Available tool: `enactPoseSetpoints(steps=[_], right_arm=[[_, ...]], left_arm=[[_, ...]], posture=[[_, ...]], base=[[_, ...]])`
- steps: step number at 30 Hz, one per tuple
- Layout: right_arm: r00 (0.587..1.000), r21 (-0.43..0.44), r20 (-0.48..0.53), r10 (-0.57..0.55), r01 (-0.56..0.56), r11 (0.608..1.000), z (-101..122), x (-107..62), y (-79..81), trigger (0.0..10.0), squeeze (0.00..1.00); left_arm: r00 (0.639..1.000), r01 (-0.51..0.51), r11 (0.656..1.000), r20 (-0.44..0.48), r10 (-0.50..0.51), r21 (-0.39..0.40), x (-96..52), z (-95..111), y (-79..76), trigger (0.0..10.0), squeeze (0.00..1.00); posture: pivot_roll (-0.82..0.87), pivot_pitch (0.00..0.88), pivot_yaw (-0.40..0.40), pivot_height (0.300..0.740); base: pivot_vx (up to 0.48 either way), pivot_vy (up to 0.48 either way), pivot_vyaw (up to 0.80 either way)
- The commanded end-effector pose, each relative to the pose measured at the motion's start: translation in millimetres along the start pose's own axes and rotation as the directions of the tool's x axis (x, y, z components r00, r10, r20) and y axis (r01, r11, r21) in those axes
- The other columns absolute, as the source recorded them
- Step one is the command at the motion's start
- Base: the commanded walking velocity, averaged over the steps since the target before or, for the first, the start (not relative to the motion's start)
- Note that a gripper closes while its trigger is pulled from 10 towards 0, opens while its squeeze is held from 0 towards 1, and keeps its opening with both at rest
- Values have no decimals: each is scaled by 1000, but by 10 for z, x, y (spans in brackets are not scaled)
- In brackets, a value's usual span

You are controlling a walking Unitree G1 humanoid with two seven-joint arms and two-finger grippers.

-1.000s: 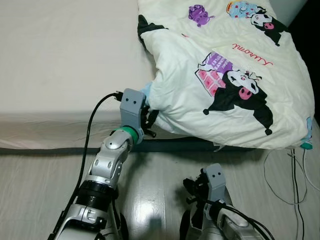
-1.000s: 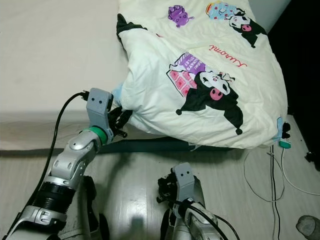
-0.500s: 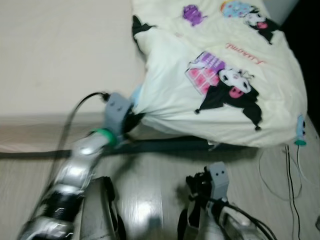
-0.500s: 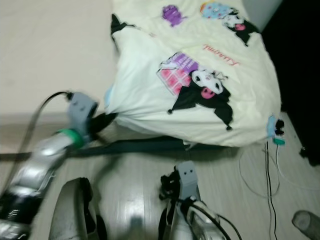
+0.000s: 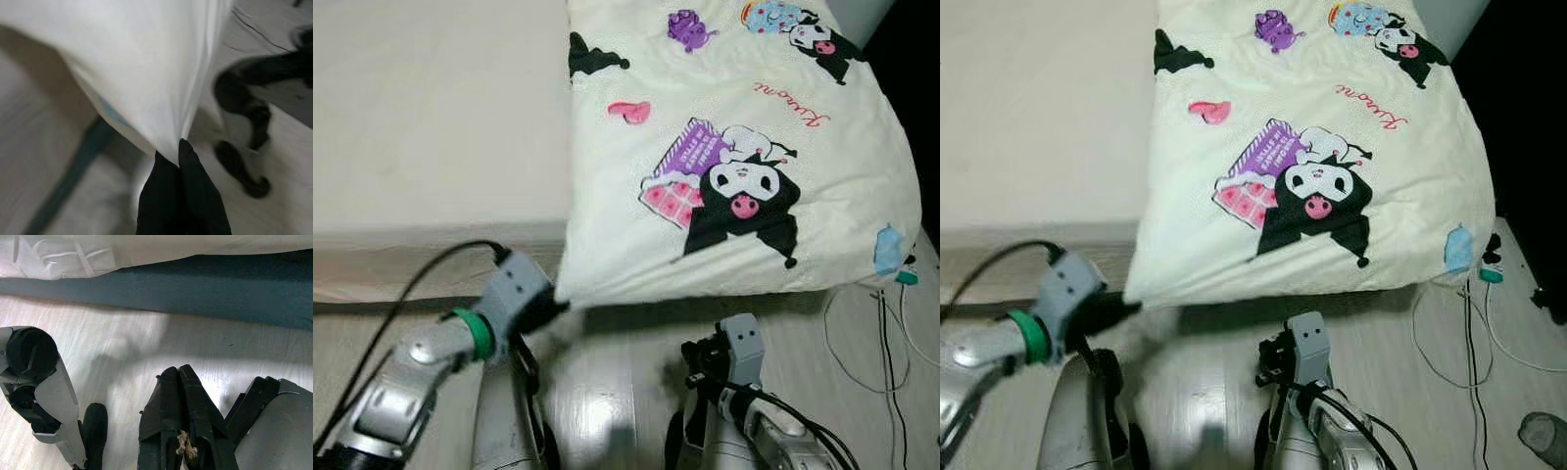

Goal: Clean up the room

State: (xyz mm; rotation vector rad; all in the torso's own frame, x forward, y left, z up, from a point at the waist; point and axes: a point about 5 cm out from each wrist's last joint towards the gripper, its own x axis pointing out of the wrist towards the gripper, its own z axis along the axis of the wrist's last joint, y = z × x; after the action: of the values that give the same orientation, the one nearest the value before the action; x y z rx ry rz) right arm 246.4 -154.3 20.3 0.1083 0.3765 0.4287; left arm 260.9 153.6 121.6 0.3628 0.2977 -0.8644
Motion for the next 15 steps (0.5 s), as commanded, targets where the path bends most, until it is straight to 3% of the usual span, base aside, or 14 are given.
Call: enactPoseSetpoints(steps=[1, 4, 6, 8, 9, 10, 11, 12, 15], right_arm=[[997, 20, -78, -11, 13, 1000, -183, -75, -34, 10000, 0], [997, 17, -77, -14, 16, 1000, -172, -74, -44, 10000, 0], [997, 16, -76, -16, 17, 1000, -170, -72, -48, 10000, 0], [997, 14, -73, -19, 20, 1000, -160, -71, -56, 10000, 0], [997, 14, -73, -19, 20, 1000, -160, -71, -56, 10000, 0], [997, 16, -70, -20, 21, 1000, -156, -72, -59, 10000, 0], [997, 18, -70, -20, 21, 1000, -158, -81, -56, 10000, 0], [997, 18, -70, -20, 21, 1000, -158, -81, -56, 10000, 0], [996, 25, -88, -8, 10, 1000, -203, -132, -42, 10000, 0]], left_arm=[[991, 94, 992, -91, -102, -88, 290, -250, -299, 0, 0], [989, 88, 993, -110, -96, -74, 472, -300, -368, 0, 0], [989, 89, 995, -116, -95, -55, 517, -312, -387, 0, 0], [984, -37, 997, -169, 47, 66, 671, -388, -308, 0, 0], [984, -37, 997, -169, 47, 66, 671, -388, -308, 0, 0], [977, -93, 989, -182, 113, 112, 713, -408, -266, 0, 0], [949, -207, 956, -196, 248, 206, 740, -442, -148, 0, 0], [949, -207, 956, -196, 248, 206, 740, -442, -148, 0, 0], [855, -399, 826, -165, 493, 398, 658, -465, 132, 0, 0]], posture=[[73, 238, 22, 520], [68, 237, 20, 520], [68, 237, 20, 520], [48, 239, 22, 520], [48, 239, 22, 520], [48, 239, 22, 520], [40, 241, 25, 520], [40, 241, 25, 520], [36, 245, 25, 520]], base=[[0, 0, 0], [0, 0, 0], [0, 0, 0], [0, 0, 0], [0, 0, 0], [0, 0, 0], [0, 0, 0], [0, 0, 0], [0, 0, 0]])
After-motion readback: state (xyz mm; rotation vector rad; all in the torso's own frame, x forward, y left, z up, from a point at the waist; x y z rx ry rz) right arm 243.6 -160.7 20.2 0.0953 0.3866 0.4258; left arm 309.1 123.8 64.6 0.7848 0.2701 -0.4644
